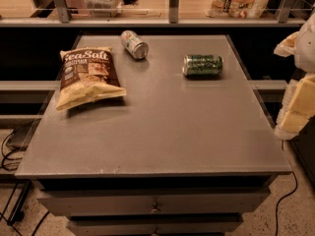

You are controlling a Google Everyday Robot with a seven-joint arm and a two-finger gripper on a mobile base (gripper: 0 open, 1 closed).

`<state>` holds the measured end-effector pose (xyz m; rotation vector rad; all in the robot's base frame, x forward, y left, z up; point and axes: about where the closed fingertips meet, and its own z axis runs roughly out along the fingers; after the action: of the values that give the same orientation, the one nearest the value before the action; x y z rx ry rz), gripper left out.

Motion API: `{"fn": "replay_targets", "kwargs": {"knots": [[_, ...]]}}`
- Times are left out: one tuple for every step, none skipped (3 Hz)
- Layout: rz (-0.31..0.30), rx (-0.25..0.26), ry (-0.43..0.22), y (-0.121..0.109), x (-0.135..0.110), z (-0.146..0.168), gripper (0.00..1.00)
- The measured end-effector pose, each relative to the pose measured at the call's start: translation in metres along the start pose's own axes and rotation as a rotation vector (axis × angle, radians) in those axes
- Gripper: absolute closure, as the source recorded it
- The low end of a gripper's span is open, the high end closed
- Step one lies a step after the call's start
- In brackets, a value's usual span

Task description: Pick green can

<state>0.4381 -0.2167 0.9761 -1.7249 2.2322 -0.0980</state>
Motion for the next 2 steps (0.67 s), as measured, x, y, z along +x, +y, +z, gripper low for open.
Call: {"fn": "replay_targets", "kwargs": {"knots": [[0.000, 0.000, 0.000, 0.0000, 0.0000, 0.0000, 0.00], [0.026, 0.004, -0.057, -0.0064, -0.0027, 0.0027, 0.00]]}}
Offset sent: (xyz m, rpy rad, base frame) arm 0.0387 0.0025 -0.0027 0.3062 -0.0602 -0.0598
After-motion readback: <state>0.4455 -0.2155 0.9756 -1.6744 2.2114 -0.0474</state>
